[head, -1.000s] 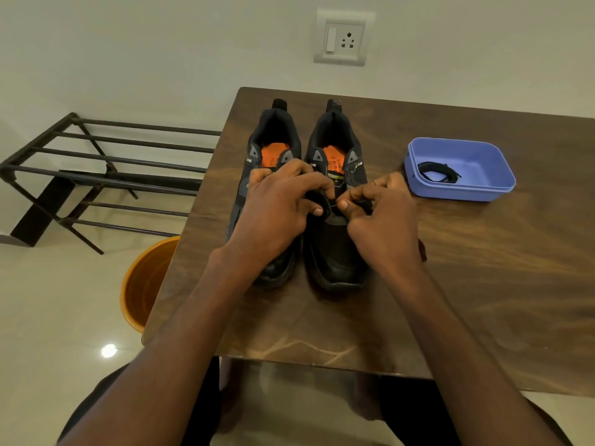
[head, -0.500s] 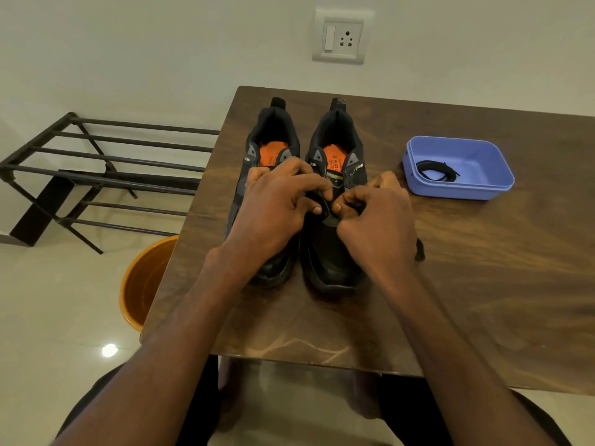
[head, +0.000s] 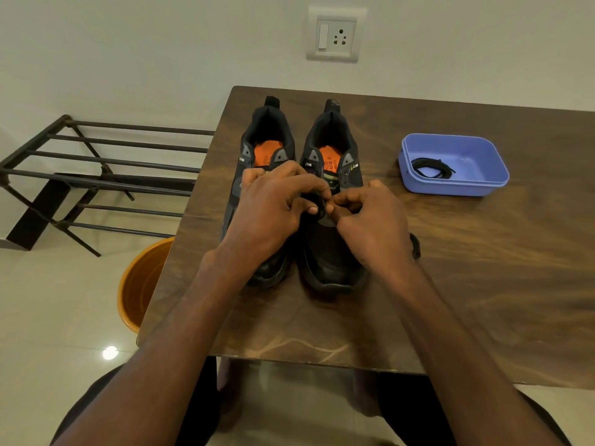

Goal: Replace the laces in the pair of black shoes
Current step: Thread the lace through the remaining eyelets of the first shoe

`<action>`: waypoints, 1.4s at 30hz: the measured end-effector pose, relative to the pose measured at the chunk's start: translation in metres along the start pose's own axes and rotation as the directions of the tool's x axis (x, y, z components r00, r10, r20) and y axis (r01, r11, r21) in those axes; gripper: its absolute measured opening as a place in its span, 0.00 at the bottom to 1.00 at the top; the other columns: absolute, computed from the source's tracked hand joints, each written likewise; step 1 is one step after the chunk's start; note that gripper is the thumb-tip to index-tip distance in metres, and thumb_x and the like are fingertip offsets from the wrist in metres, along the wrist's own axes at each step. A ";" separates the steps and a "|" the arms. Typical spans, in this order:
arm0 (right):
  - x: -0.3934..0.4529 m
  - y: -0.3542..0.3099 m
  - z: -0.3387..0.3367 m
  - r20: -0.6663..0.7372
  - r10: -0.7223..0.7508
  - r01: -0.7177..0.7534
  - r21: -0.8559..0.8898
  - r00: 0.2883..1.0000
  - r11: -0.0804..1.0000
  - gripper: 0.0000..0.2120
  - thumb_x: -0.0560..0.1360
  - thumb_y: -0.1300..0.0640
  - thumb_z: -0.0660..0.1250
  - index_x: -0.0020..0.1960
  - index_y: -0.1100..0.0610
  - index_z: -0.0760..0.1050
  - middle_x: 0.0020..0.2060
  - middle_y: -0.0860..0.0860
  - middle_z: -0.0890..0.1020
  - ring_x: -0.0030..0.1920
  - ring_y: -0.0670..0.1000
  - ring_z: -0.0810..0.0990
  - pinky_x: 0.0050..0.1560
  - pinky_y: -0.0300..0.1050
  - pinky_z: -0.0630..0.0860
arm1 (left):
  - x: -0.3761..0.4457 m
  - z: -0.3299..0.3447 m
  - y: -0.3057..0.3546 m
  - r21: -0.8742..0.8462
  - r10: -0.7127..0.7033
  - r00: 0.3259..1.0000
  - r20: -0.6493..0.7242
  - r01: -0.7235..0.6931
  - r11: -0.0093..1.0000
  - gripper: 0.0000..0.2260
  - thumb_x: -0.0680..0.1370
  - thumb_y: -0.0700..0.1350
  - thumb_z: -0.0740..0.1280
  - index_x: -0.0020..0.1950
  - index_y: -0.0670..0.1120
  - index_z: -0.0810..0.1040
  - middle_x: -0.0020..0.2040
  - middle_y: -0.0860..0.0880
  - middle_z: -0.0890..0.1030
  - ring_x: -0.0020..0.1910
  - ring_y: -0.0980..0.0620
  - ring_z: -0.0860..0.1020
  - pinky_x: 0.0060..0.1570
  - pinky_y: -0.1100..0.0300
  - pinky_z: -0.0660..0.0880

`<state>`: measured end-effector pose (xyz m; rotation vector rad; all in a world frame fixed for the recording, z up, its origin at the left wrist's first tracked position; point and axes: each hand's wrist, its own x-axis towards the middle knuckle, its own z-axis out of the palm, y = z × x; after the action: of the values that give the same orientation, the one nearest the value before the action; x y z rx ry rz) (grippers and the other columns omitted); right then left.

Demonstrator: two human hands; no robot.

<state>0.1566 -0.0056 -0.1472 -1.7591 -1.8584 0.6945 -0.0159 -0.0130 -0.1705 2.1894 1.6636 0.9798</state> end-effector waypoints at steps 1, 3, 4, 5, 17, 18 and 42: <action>-0.002 0.000 -0.001 -0.022 -0.027 0.026 -0.050 0.999 0.998 0.09 0.79 0.52 0.72 0.57 0.41 0.84 0.52 0.47 0.77 0.49 0.44 0.75 0.39 0.34 0.63 | 0.000 0.000 0.000 -0.016 0.003 1.000 0.010 -0.003 1.000 0.16 0.78 0.38 0.71 0.58 0.58 0.82 0.50 0.57 0.80 0.51 0.57 0.79 0.57 0.41 0.75; -0.003 -0.002 -0.001 -0.059 -0.046 0.039 -0.104 0.997 0.994 0.11 0.79 0.49 0.72 0.60 0.40 0.82 0.52 0.47 0.76 0.51 0.47 0.77 0.40 0.38 0.66 | 0.000 -0.001 0.001 -0.057 -0.005 1.000 0.018 0.006 0.998 0.16 0.79 0.38 0.70 0.60 0.57 0.82 0.50 0.58 0.82 0.51 0.59 0.80 0.58 0.43 0.77; -0.004 -0.003 -0.001 -0.069 -0.046 0.037 -0.128 0.997 0.991 0.11 0.79 0.49 0.72 0.60 0.41 0.82 0.53 0.48 0.77 0.51 0.47 0.78 0.43 0.40 0.68 | -0.001 -0.002 0.003 -0.069 -0.008 1.000 0.020 0.009 0.998 0.16 0.79 0.37 0.69 0.61 0.55 0.82 0.50 0.58 0.82 0.51 0.60 0.80 0.58 0.46 0.77; -0.005 -0.004 -0.002 -0.084 -0.049 0.035 -0.165 0.995 0.986 0.10 0.79 0.48 0.72 0.60 0.41 0.82 0.54 0.48 0.77 0.52 0.48 0.78 0.45 0.41 0.70 | -0.001 -0.002 0.004 -0.076 -0.009 1.000 0.022 0.011 0.997 0.15 0.79 0.36 0.69 0.61 0.54 0.83 0.50 0.59 0.82 0.51 0.61 0.80 0.58 0.48 0.78; 0.001 0.008 -0.001 0.086 0.022 -0.041 0.221 0.996 0.975 0.06 0.81 0.55 0.70 0.53 0.47 0.85 0.56 0.47 0.74 0.58 0.47 0.75 0.56 0.44 0.75 | -0.006 -0.012 0.009 -0.078 -0.020 0.996 0.088 0.027 0.997 0.20 0.78 0.40 0.71 0.67 0.56 0.75 0.45 0.60 0.81 0.51 0.60 0.80 0.65 0.46 0.72; 0.001 0.010 -0.002 0.091 0.012 -0.032 0.225 0.996 0.974 0.06 0.80 0.55 0.70 0.52 0.46 0.85 0.56 0.47 0.75 0.59 0.48 0.76 0.58 0.47 0.76 | -0.007 -0.013 0.008 -0.068 -0.036 0.994 0.100 0.043 0.997 0.18 0.78 0.43 0.72 0.65 0.57 0.75 0.46 0.60 0.81 0.52 0.61 0.80 0.66 0.43 0.70; 0.007 0.038 -0.028 0.225 -0.274 0.254 0.115 0.935 0.960 0.42 0.62 0.41 0.83 0.72 0.35 0.68 0.57 0.41 0.70 0.61 0.45 0.72 0.65 0.53 0.76 | -0.007 -0.022 0.031 -0.119 -0.074 0.996 -0.058 0.067 0.991 0.05 0.82 0.38 0.67 0.48 0.47 0.77 0.51 0.53 0.80 0.55 0.54 0.77 0.59 0.49 0.77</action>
<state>0.2031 0.0043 -0.1506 -1.3852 -2.1402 0.8945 -0.0069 -0.0343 -0.1397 2.0314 1.6539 1.1072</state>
